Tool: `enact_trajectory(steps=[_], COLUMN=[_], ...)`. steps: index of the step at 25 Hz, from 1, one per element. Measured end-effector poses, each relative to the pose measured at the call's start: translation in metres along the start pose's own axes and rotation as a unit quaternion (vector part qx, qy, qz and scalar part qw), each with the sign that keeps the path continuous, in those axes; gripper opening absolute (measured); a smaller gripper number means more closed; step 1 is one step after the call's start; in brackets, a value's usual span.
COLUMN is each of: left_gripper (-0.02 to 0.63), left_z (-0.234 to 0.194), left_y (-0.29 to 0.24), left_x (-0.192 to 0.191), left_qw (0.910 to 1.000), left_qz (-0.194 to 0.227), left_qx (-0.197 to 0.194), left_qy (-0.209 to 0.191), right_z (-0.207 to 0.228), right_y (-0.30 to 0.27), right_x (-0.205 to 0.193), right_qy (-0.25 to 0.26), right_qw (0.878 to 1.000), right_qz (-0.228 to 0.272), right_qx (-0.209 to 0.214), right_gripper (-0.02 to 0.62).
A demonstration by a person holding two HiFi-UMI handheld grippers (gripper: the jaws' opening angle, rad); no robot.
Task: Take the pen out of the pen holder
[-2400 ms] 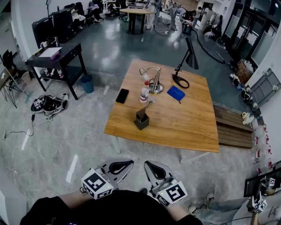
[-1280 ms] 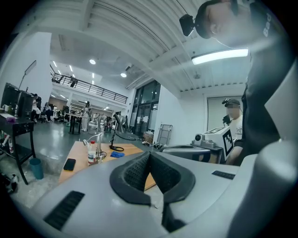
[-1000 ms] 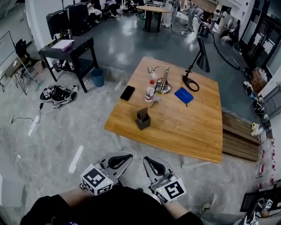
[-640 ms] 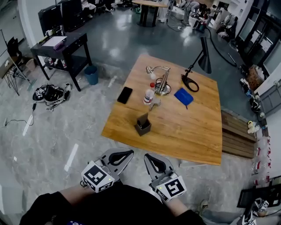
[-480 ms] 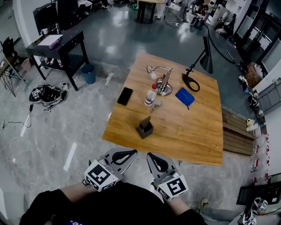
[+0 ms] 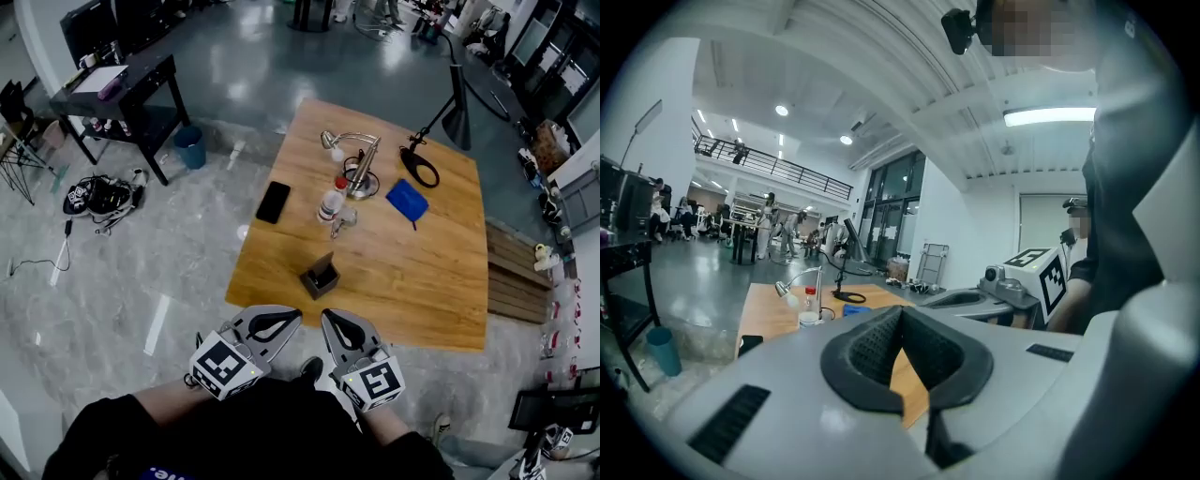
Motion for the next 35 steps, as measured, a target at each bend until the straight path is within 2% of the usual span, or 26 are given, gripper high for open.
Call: enact_trajectory(steps=[11,15,26,35], left_gripper=[0.009,0.009,0.009,0.009], left_z=[-0.013,-0.016,-0.028,-0.04], left_y=[-0.014,-0.011,0.003,0.015], left_x=[-0.002,-0.001,-0.011,-0.016], left_qw=[0.9995,0.9993,0.9985,0.9976], left_qz=[-0.012,-0.014,-0.032,-0.044], left_qx=[0.027,0.034,0.042,0.052], left_qy=[0.008,0.01,0.012,0.015], right_z=[0.038,0.051,0.079,0.092], right_y=[-0.035,-0.055,-0.101,-0.124], right_x=[-0.049,-0.075,-0.134,-0.158], right_qy=[-0.008,-0.017,0.019,0.053], right_qw=[0.998,0.996,0.986,0.978], right_qz=[-0.055,-0.085,-0.159,-0.193], right_qx=[0.011,-0.002,-0.043,-0.059], right_gripper=[0.009,0.072,0.08,0.08])
Point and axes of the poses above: the fingertips, and each gripper's own axes: y backward along the fingers, z to its right, x out of its top, the point moved 1 cm from there along y, backward along the fingers, and after that the axes turned 3 degrees about x, right-handed, at the moved point
